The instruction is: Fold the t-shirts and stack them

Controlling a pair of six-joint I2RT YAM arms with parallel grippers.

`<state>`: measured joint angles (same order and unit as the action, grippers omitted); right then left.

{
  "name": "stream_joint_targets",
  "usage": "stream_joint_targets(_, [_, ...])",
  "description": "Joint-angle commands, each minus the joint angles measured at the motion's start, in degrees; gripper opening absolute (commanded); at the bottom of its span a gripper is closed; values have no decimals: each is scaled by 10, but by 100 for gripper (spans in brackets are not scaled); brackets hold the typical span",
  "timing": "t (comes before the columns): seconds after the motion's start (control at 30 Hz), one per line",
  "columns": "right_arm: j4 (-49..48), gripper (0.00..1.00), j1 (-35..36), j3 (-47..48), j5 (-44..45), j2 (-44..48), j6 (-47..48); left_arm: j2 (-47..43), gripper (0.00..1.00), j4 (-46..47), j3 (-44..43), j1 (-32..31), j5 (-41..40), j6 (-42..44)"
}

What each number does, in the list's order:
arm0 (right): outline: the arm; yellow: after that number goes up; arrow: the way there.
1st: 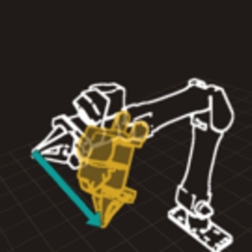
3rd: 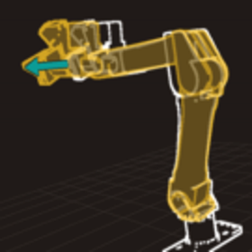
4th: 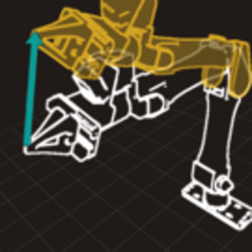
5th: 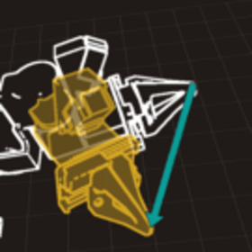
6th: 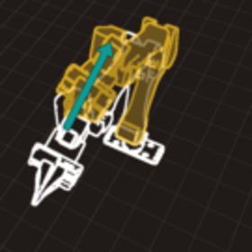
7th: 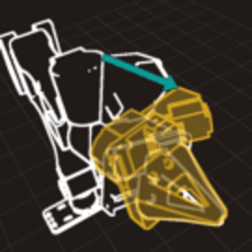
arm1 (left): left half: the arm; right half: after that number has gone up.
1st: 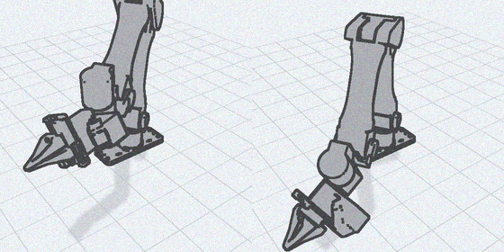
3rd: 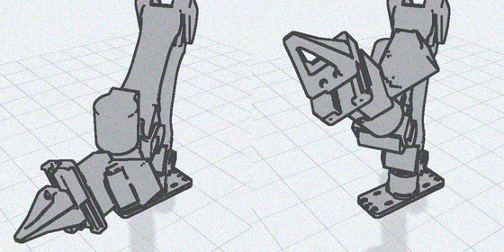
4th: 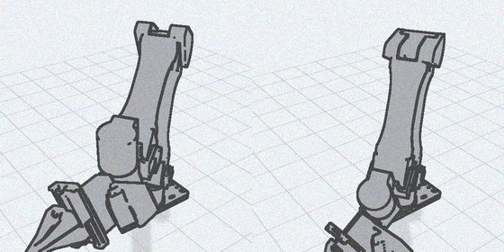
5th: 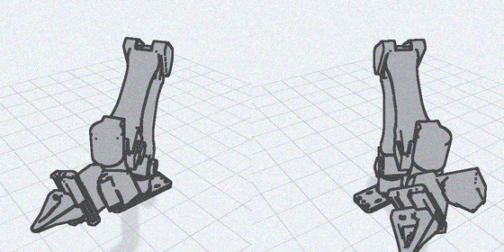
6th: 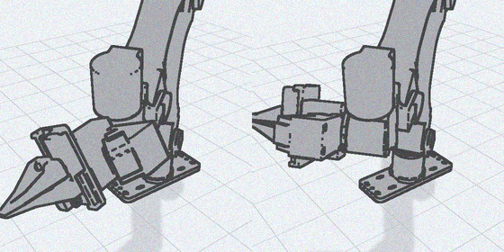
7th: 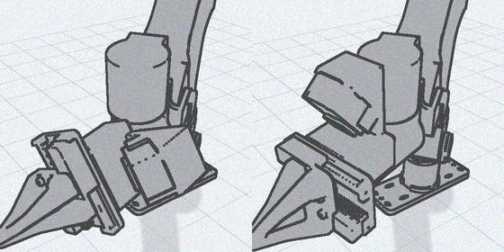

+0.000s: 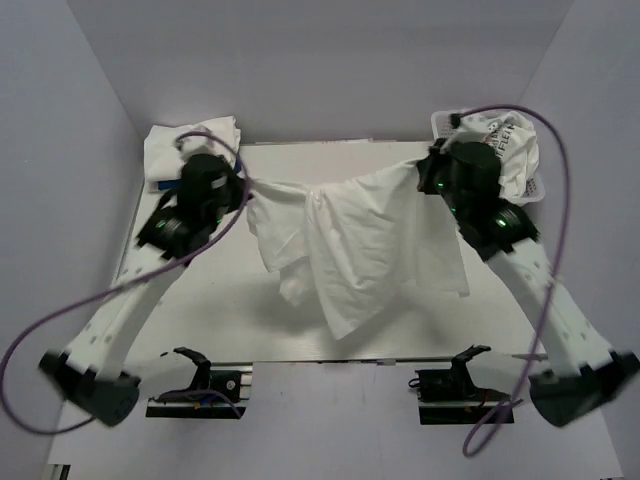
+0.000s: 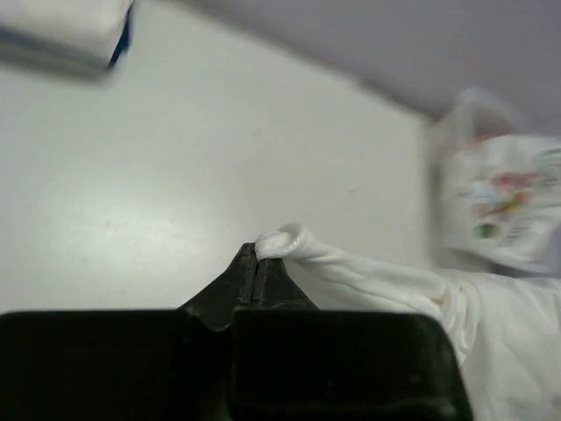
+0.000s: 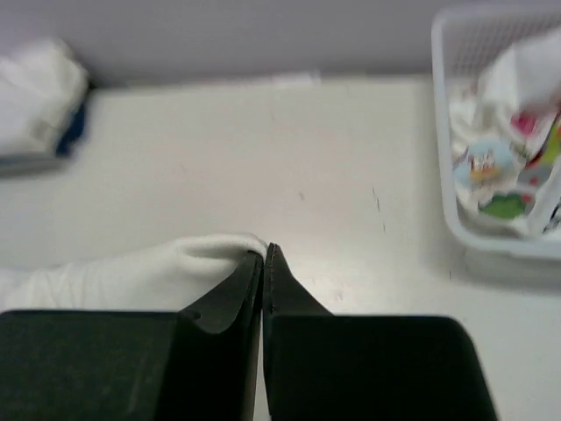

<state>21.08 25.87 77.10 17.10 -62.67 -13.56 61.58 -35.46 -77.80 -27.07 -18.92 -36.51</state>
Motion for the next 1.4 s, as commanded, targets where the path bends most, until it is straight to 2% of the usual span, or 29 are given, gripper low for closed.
stream_joint_targets(0.0, [23, 0, -13, -59, 35, -108, -5, 112, 0, -97, 57, 7, -74, -72])
stream_joint_targets(0.03, [3, 0, -16, -71, 27, -128, 13, 141, 0, -112, 57, 13, -80, -84])
stream_joint_targets(0.07, [3, 24, -19, -72, 17, -147, 18, 196, 0, -139, 57, 13, -65, -89])
stream_joint_targets(0.1, [38, 46, -21, -66, -5, -212, 20, 222, 0, -152, 63, 13, -65, -104])
stream_joint_targets(0.13, [51, 83, -21, -31, -14, -232, 24, 244, 0, -164, 63, 13, -46, -109])
stream_joint_targets(0.17, [59, 90, -21, -22, -24, -261, 24, 263, 20, -189, 63, 19, -45, -117])
stream_joint_targets(0.2, [69, 90, -19, -14, -37, -279, 28, 295, 71, -204, 56, 19, -45, -136])
stream_joint_targets(0.23, [80, 90, -17, 1, -71, -286, 43, 306, 96, -217, 49, 19, -53, -141])
stream_joint_targets(0.27, [83, 90, -14, 2, -89, -286, 50, 306, 100, -224, 43, 19, -53, -141])
stream_joint_targets(0.37, [68, 90, 1, -21, -165, -259, 69, 293, 100, -225, 54, 19, -53, -141])
stream_joint_targets(0.5, [22, 90, 50, -128, -230, -164, 95, 249, 100, -211, 103, 19, 0, -141])
stream_joint_targets(0.6, [-6, 90, 125, -207, -244, -118, 123, 195, 100, -203, 157, 19, 43, -141])
stream_joint_targets(0.63, [-20, 90, 175, -222, -254, -101, 126, 175, 100, -203, 185, 19, 49, -141])
stream_joint_targets(0.7, [-46, 90, 209, -269, -262, -86, 123, 108, 100, -210, 213, 19, 49, -149])
stream_joint_targets(0.73, [-64, 90, 254, -281, -262, -88, 123, 83, 100, -210, 236, 19, 41, -164])
stream_joint_targets(0.8, [-88, 90, 290, -289, -255, -103, 117, 37, 100, -225, 254, 19, 12, -180])
stream_joint_targets(0.87, [-83, 90, 322, -277, -239, -166, 120, -20, 100, -232, 275, 19, 5, -186])
stream_joint_targets(1.03, [-42, 90, 403, -247, -183, -276, 148, -65, 100, -239, 295, 19, 5, -194])
stream_joint_targets(1.1, [-14, 87, 419, -236, -138, -305, 149, -72, 100, -232, 295, 19, 5, -194])
stream_joint_targets(1.27, [6, 53, 427, -246, -95, -329, 106, -57, 100, -211, 295, 19, 21, -194])
stream_joint_targets(1.3, [-2, 43, 426, -252, -82, -318, 88, -48, 100, -204, 295, 19, 21, -187])
stream_joint_targets(1.33, [-3, 31, 425, -253, -74, -313, 82, -38, 100, -195, 295, 19, 34, -187])
stream_joint_targets(1.37, [-8, 0, 424, -252, -55, -305, 76, -31, 100, -176, 300, 19, 41, -179])
